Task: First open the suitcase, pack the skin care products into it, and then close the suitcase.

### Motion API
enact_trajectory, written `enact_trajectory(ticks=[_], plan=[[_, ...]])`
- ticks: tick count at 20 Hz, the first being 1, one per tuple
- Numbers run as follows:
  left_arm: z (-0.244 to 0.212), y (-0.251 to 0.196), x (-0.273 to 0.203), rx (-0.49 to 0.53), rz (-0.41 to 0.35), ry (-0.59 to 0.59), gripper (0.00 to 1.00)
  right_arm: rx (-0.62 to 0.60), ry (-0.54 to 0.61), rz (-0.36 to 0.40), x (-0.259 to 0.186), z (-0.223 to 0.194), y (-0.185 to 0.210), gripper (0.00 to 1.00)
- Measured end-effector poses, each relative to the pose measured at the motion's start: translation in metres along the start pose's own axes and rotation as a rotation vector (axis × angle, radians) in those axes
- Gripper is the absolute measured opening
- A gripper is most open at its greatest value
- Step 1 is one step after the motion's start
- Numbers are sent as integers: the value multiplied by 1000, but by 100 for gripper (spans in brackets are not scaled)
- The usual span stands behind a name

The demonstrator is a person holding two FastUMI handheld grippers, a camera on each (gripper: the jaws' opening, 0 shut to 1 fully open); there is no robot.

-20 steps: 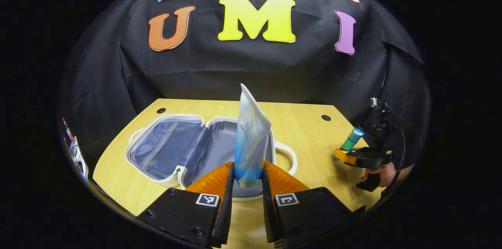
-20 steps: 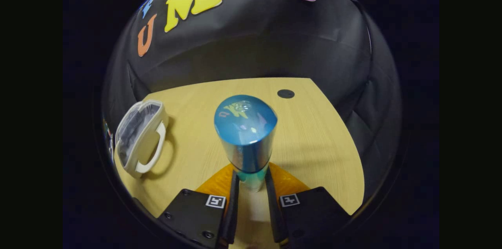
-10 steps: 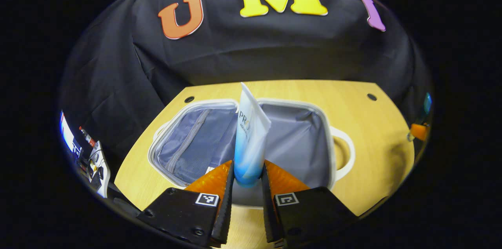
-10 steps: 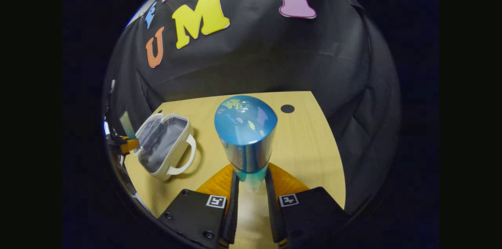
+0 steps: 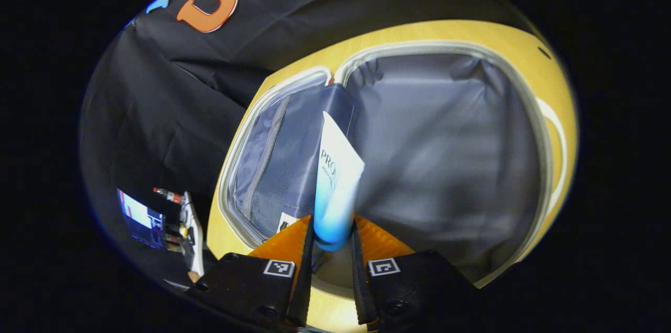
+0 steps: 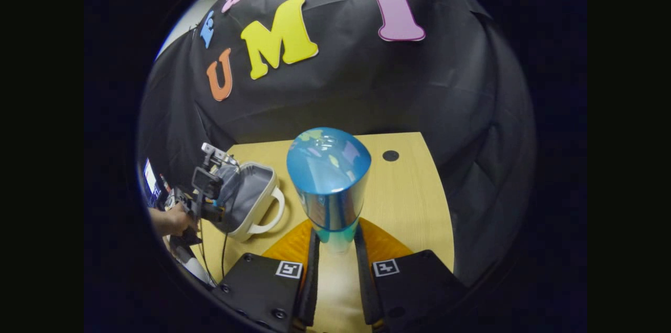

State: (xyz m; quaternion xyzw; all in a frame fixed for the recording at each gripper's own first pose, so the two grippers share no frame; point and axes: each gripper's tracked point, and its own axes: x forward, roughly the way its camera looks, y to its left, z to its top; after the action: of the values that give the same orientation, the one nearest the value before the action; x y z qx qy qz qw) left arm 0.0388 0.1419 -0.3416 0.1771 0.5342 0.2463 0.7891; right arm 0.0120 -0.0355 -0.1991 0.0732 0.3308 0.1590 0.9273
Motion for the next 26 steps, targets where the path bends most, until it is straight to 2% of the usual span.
enact_trajectory(ticks=[3,4,5,10,13,14,15,16,17,18,19,21,23,24,25,26], plan=[[-6,-8,13,47,26,99,37,7,-7,15,-10,3,1,32],[-3,-7,15,54,42,112,42,13,-7,18,-13,2,1,32],[-3,-12,17,48,37,133,37,17,-10,18,-16,2,0,32],[2,-15,16,19,27,226,41,44,-13,3,-31,-4,-10,32],[1,-18,17,46,16,229,43,64,-12,-13,-36,-9,-18,32],[1,-18,16,43,8,229,51,66,-16,-19,-38,-9,-20,32],[0,-17,16,47,0,226,45,66,-19,-23,-39,-8,-21,32],[0,-17,15,50,-11,222,52,67,-21,-25,-41,-9,-21,32],[0,-17,14,46,-28,213,46,67,-23,-25,-41,-8,-19,32],[1,-18,12,32,-50,200,48,67,-24,-22,-41,-8,-17,32],[3,-20,11,16,-75,184,55,64,-25,-18,-41,-8,-13,32],[5,-24,5,-4,-124,158,60,51,-21,-5,-41,-9,-3,32],[7,-29,-3,-28,-175,126,74,25,-16,13,-39,-8,12,32],[13,-28,-10,-38,-190,99,93,12,-13,23,-38,-7,21,29],[16,-21,-15,-40,-190,68,99,-3,-12,36,-37,-5,31,29],[23,-13,-21,-46,-201,25,99,-20,-11,49,-35,-3,42,32]])
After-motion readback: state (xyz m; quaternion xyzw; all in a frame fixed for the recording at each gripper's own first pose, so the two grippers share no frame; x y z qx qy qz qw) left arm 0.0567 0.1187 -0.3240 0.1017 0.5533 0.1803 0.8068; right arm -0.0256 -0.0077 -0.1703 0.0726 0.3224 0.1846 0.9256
